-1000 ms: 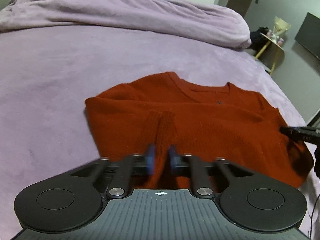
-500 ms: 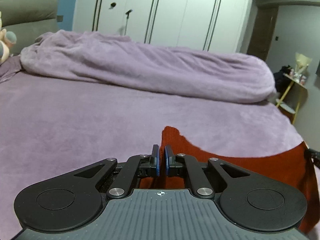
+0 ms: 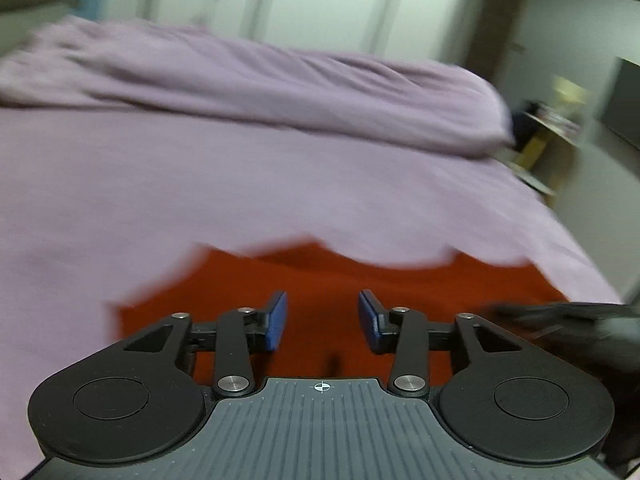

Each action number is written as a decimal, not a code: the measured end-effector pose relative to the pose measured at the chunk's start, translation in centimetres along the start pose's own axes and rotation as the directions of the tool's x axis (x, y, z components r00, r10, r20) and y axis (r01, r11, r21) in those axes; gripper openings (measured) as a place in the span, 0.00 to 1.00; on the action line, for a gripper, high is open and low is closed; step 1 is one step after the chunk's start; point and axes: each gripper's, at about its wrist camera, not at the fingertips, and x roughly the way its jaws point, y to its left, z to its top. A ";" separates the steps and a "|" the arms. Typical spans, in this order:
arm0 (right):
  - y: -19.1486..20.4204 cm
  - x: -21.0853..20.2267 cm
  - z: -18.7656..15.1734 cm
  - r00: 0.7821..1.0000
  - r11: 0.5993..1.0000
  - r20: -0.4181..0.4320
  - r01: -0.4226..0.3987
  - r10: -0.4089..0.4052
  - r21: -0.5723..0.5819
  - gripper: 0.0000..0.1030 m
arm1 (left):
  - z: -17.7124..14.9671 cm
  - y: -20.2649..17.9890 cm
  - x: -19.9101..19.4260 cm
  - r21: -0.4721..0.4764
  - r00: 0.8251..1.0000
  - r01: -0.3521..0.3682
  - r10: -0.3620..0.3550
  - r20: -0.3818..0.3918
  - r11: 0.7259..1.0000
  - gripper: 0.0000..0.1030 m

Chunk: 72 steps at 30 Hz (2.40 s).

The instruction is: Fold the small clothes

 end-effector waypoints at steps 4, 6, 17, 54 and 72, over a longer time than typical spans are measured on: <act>-0.5 2.3 0.0 0.994 0.991 0.038 0.109 -0.107 -0.080 0.00 | -1.1 -2.1 3.2 0.101 0.997 -0.067 0.071 -0.035 0.993 0.44; -2.5 3.1 0.1 0.961 0.958 0.025 0.277 -0.276 -0.075 0.00 | -1.1 -1.2 4.9 0.130 0.986 -0.160 0.164 -0.020 0.978 0.42; -10.6 -3.4 -1.3 0.912 0.890 0.013 0.398 -0.410 0.222 0.03 | -1.1 4.6 1.2 -0.024 0.958 -0.288 0.287 -0.017 0.957 0.45; 3.4 -8.4 -6.8 0.962 0.930 -0.055 0.271 -0.266 0.247 0.03 | -5.1 10.2 -6.4 -0.353 0.982 -0.140 0.084 -0.168 0.925 0.57; 9.1 -6.5 -5.8 0.991 0.969 0.027 0.121 -0.129 0.217 0.04 | -6.2 14.5 -5.8 -0.548 0.988 0.062 -0.130 -0.087 0.834 0.59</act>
